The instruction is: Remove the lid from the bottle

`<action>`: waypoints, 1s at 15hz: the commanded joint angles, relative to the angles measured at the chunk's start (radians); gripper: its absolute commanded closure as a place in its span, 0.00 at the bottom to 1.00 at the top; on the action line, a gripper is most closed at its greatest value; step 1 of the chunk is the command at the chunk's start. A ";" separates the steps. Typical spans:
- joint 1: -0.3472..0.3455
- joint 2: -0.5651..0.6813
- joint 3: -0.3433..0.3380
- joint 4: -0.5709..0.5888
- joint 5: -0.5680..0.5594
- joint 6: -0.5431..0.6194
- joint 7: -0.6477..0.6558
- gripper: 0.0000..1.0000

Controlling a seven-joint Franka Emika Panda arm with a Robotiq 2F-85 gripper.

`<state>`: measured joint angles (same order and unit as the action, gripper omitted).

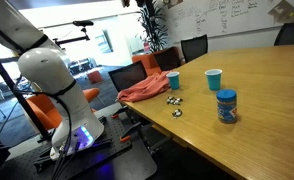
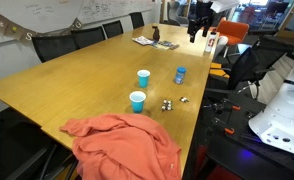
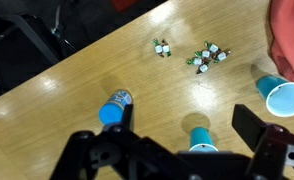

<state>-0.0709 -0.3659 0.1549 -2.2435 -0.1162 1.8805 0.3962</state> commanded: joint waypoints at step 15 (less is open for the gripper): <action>-0.087 0.204 -0.166 -0.115 -0.085 0.388 0.093 0.00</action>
<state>-0.1321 -0.2324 0.0229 -2.3398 -0.1829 2.1634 0.4598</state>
